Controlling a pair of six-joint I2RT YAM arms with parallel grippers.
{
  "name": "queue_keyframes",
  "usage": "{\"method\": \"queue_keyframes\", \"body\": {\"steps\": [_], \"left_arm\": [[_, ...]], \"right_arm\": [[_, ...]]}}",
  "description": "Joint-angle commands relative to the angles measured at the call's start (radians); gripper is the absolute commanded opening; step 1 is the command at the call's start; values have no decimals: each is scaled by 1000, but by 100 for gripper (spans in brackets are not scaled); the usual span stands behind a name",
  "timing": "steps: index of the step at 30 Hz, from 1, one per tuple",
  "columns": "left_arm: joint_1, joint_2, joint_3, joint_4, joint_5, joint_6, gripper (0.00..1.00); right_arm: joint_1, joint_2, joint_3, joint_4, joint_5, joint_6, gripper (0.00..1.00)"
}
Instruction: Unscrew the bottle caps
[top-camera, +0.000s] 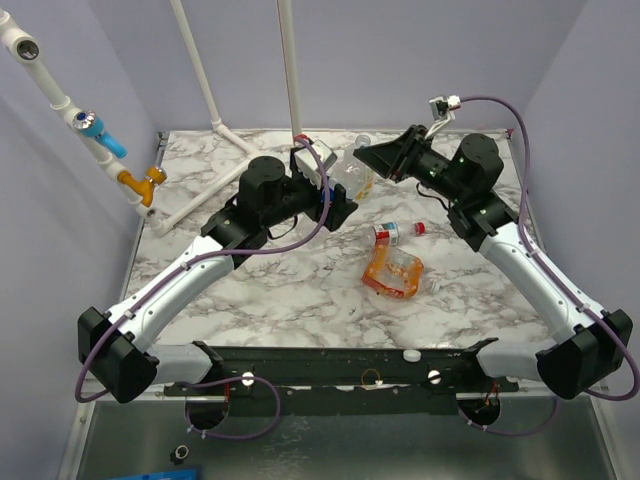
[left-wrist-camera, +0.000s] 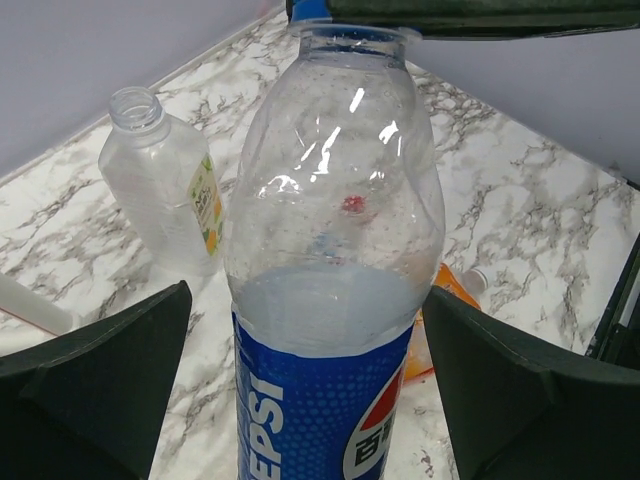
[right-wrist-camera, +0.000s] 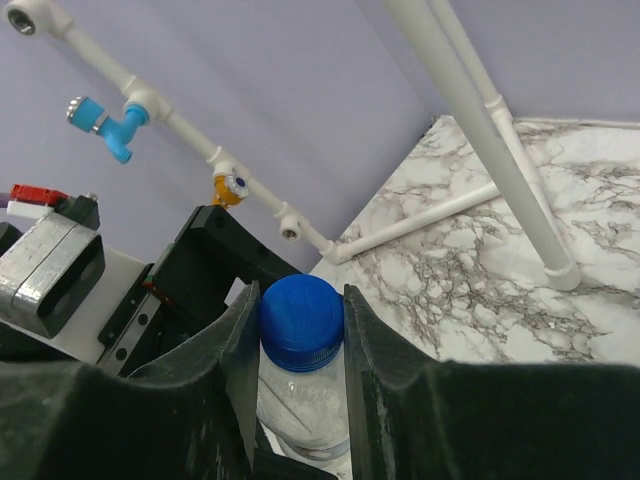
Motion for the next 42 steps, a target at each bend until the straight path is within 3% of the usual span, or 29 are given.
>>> {"method": "queue_keyframes", "body": {"steps": [1,5,8,12,14,19,26,34,39,42], "left_arm": [[-1,9,-8,19,78,-6,94],[0,-1,-27,-5,147,-1,77],[0,1,-35,-64,251,0,76],[-1,-7,-34,-75,285,-20,78],[-1,-4,-14,-74,289,-17,73],[2,7,24,-73,305,-8,42],[5,-2,29,-71,379,-24,12],[25,-11,115,-73,797,-134,6],[29,-22,115,-71,894,-167,6],[35,-28,110,-71,884,-158,6]], "right_arm": [[4,-60,-33,75,-44,-33,4],[4,-98,-66,121,-46,-61,4],[4,-121,-93,179,-78,-77,3],[4,-131,-112,215,-138,-94,0],[4,-132,-121,225,-155,-94,0],[4,-132,-127,228,-154,-96,0],[5,-132,-135,269,-190,-100,0],[3,-121,-116,467,-416,-22,0],[3,-67,-104,638,-607,94,0],[3,-54,-88,639,-654,100,1]]}}
